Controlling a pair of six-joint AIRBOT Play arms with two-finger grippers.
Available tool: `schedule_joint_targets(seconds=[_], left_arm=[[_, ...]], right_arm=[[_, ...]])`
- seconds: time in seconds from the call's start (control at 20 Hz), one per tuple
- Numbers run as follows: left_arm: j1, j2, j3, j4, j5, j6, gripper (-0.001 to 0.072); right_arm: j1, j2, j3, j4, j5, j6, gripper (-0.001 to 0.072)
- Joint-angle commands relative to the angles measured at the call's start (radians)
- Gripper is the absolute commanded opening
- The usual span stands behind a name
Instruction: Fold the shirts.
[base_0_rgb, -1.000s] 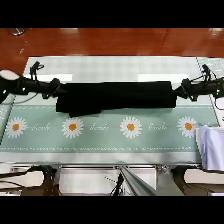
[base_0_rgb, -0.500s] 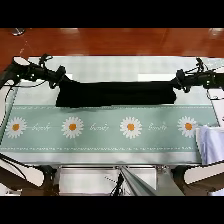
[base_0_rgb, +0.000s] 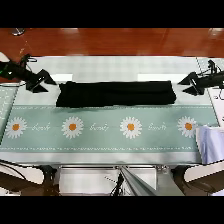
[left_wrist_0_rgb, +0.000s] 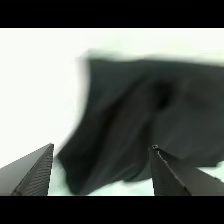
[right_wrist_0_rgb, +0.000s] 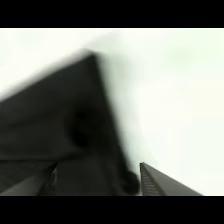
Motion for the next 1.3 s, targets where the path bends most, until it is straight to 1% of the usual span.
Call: schedule_joint_targets(seconds=[0.0, 0.05, 0.1, 0.2, 0.3, 0.4, 0.45, 0.55, 0.6, 0.65, 0.7, 0.75, 0.8, 0.85, 0.9, 0.95, 1.05, 1.1, 1.15, 1.2, 1.25], left_arm=[[0.026, 0.145, -0.203, -0.142, 0.015, 0.200, 0.0700], [0.013, 0.204, -0.290, -0.249, 0.061, 0.254, 0.0700], [-0.003, 0.258, -0.362, -0.298, 0.109, 0.278, 0.0700], [-0.033, 0.336, -0.457, -0.314, 0.160, 0.281, 0.0700], [-0.071, 0.386, -0.505, -0.335, 0.164, 0.281, 0.0700], [-0.122, 0.406, -0.510, -0.412, 0.151, 0.281, 0.0700], [-0.157, 0.408, -0.510, -0.477, 0.151, 0.290, 0.0701], [-0.234, 0.407, -0.510, -0.564, 0.172, 0.344, 0.0701], [-0.275, 0.407, -0.510, -0.565, 0.203, 0.344, 0.0700], [-0.314, 0.405, -0.510, -0.563, 0.232, 0.344, 0.0699], [-0.349, 0.404, -0.510, -0.564, 0.255, 0.345, 0.0688], [-0.371, 0.404, -0.505, -0.565, 0.258, 0.370, 0.0473], [-0.388, 0.404, -0.498, -0.568, 0.254, 0.413, 0.0023], [-0.403, 0.404, -0.491, -0.577, 0.256, 0.443, 0.0032], [-0.422, 0.403, -0.483, -0.578, 0.261, 0.447, 0.0032], [-0.446, 0.403, -0.478, -0.577, 0.271, 0.449, 0.0032], [-0.514, 0.402, -0.473, -0.549, 0.343, 0.447, 0.0031], [-0.559, 0.400, -0.471, -0.494, 0.415, 0.403, 0.0030], [-0.604, 0.392, -0.469, -0.421, 0.490, 0.314, 0.0030], [-0.656, 0.371, -0.453, -0.318, 0.539, 0.211, 0.0030], [-0.708, 0.338, -0.422, -0.224, 0.547, 0.140, 0.0030]], right_arm=[[-0.028, -0.014, -0.011, -0.098, 0.036, 0.016, 0.0603], [-0.022, -0.026, -0.011, -0.082, 0.035, 0.010, 0.0603], [-0.015, -0.039, -0.011, -0.054, 0.033, 0.002, 0.0604], [0.002, -0.065, -0.011, -0.003, 0.026, -0.014, 0.0603], [0.037, -0.087, -0.010, 0.033, 0.028, -0.036, 0.0603], [0.095, -0.103, -0.010, 0.036, 0.035, -0.037, 0.0603], [0.126, -0.105, -0.010, 0.047, 0.034, -0.042, 0.0602], [0.183, -0.105, -0.010, 0.048, 0.034, -0.051, 0.0593], [0.203, -0.104, -0.010, 0.048, 0.035, -0.051, 0.0389], [0.211, -0.100, -0.010, 0.053, 0.047, -0.051, 0.0055], [0.210, -0.085, -0.010, 0.055, 0.077, -0.053, 0.0020], [0.205, -0.059, -0.010, 0.047, 0.112, -0.060, 0.0020], [0.199, -0.014, -0.010, 0.015, 0.147, -0.064, 0.0020], [0.195, 0.043, -0.012, -0.026, 0.177, -0.067, 0.0020], [0.196, 0.131, -0.038, -0.043, 0.196, -0.105, 0.0020], [0.195, 0.232, -0.089, -0.051, 0.179, -0.122, 0.0020], [0.182, 0.469, -0.240, -0.106, 0.107, -0.111, 0.0020], [0.173, 0.576, -0.315, -0.126, 0.092, -0.099, 0.0020], [0.161, 0.682, -0.391, -0.130, 0.085, -0.091, 0.0020], [0.154, 0.793, -0.469, -0.129, 0.077, -0.072, 0.0020], [0.154, 0.891, -0.533, -0.129, 0.077, -0.051, 0.0020]])
